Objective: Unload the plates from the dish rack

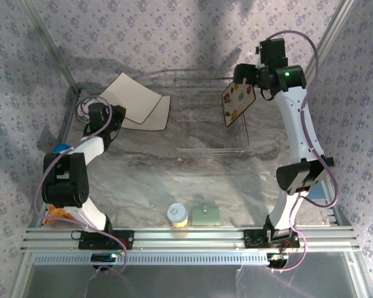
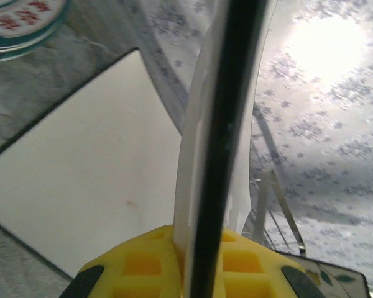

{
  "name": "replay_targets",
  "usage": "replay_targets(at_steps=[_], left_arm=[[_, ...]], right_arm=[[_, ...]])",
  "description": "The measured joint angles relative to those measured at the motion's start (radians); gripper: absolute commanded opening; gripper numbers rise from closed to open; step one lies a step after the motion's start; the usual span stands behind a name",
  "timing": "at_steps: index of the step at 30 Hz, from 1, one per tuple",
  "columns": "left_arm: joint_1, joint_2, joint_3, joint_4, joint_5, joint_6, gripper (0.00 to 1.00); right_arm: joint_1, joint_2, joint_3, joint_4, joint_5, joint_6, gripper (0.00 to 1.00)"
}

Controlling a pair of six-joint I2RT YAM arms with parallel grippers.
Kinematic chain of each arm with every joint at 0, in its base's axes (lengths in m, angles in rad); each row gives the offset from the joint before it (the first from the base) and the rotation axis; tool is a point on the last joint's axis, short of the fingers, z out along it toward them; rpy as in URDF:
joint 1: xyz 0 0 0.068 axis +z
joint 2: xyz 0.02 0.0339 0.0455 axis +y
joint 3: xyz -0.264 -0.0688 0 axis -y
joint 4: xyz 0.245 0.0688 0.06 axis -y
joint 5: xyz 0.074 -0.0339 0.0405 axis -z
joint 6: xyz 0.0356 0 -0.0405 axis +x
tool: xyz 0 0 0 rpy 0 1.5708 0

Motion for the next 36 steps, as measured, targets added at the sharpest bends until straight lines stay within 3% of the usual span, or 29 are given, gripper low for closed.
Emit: replay_targets(at_steps=[6,20,36], left_arm=[[-0.06,-0.007,-0.079,0.088,-0.131,-0.043,0.0],[-0.144,0.043,-0.159,0.337,-0.294,-0.124,0.0],[-0.204,0.216,-0.16,0.495,-0.369,-0.183,0.0]], right_arm=[[0.0,-0.003,-0.016,0.0,0.0,-0.002,0.99],[0.0,-0.014,-0.066,0.009,0.0,-0.003,0.99],[0.0,-0.022,-0.071,0.015,-0.008,-0.01,0.99]])
